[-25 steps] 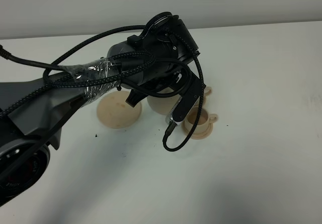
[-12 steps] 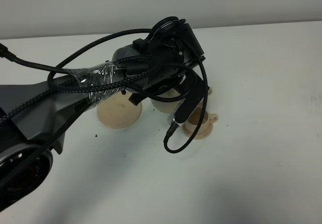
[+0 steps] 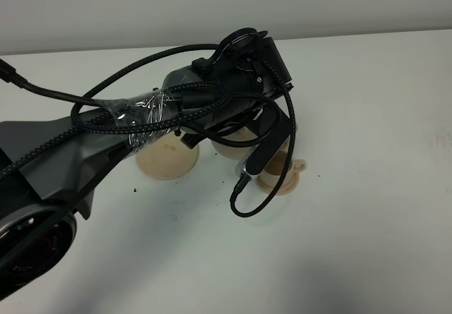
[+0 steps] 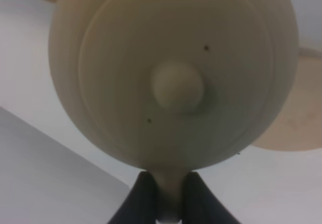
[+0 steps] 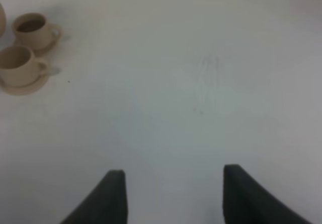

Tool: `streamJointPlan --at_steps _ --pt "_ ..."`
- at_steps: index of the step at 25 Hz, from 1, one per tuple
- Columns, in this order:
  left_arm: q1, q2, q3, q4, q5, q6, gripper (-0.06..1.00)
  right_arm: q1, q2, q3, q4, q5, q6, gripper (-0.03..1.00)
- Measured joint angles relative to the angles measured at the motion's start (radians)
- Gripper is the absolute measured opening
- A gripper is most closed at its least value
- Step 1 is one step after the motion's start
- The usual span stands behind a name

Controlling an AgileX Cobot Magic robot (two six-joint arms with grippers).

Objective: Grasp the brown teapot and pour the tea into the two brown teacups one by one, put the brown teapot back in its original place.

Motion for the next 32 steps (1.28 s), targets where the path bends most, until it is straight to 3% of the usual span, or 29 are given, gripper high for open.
streamJointPlan --at_steps 32 --pt "-0.037 0.016 0.000 0.092 -0.016 -0.040 0.15 0.000 0.000 0.000 0.000 0.000 0.000 0.46"
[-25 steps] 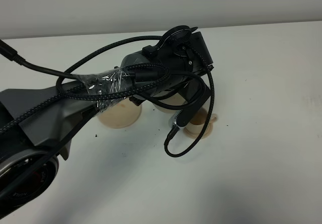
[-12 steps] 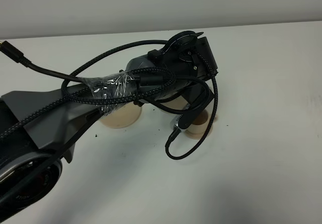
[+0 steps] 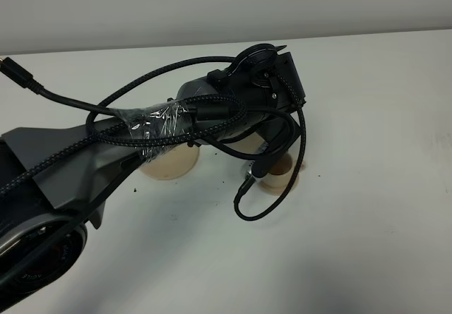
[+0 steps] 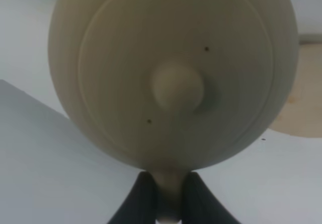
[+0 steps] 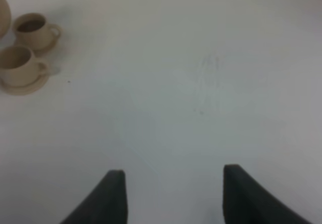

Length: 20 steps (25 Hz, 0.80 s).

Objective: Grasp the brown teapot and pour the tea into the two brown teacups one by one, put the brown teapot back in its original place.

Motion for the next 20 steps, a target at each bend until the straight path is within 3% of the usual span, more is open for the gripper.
streamJointPlan --at_steps 20 --pt "-0.019 0.000 0.000 0.036 -0.049 -0.017 0.15 0.000 0.000 0.000 0.000 0.000 0.000 0.46"
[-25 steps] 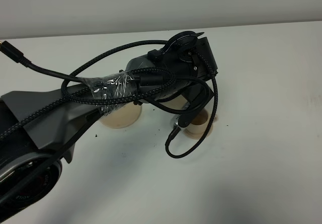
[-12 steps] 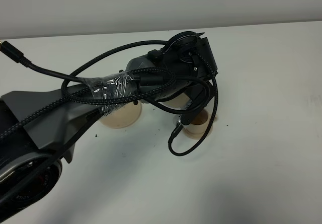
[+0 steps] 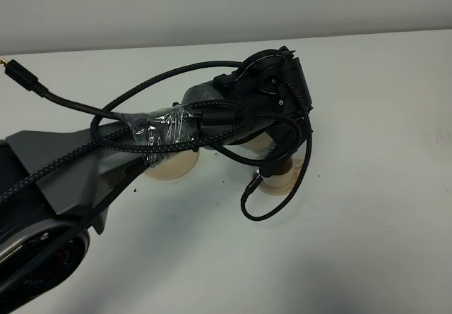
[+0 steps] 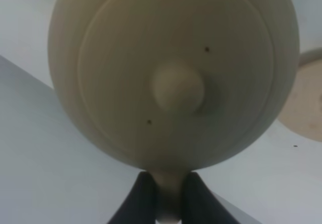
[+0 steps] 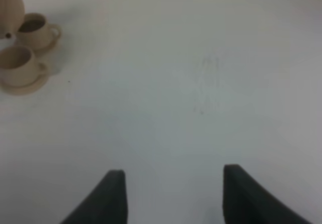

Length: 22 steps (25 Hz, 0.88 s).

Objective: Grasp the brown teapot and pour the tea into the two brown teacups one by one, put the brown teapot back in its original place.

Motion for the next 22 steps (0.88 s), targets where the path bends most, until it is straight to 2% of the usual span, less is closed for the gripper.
streamJointPlan --at_steps 10,22 --pt "-0.001 0.000 0.000 0.002 0.046 0.000 0.15 0.000 0.000 0.000 0.000 0.000 0.000 0.46" --pt "-0.001 0.000 0.000 0.004 0.045 0.005 0.15 0.000 0.000 0.000 0.000 0.000 0.000 0.46"
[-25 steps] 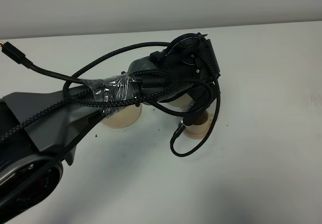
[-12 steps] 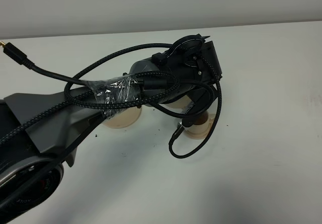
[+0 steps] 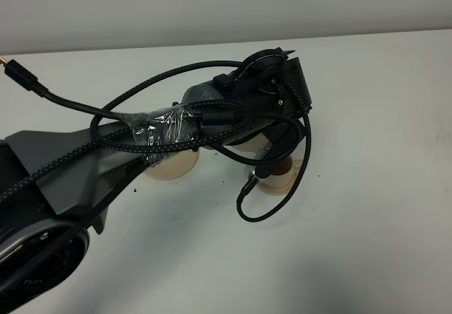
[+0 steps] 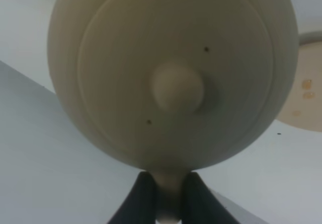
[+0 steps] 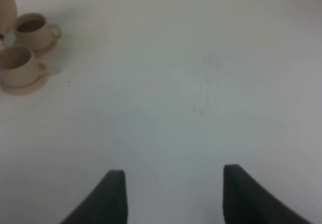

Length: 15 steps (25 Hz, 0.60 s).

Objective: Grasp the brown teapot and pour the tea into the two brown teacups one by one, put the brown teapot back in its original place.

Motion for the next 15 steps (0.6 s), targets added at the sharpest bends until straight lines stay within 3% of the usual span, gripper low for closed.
streamJointPlan --at_steps 15 --pt "0.000 0.004 0.000 0.025 -0.012 0.046 0.15 0.000 0.000 0.000 0.000 0.000 0.000 0.46"
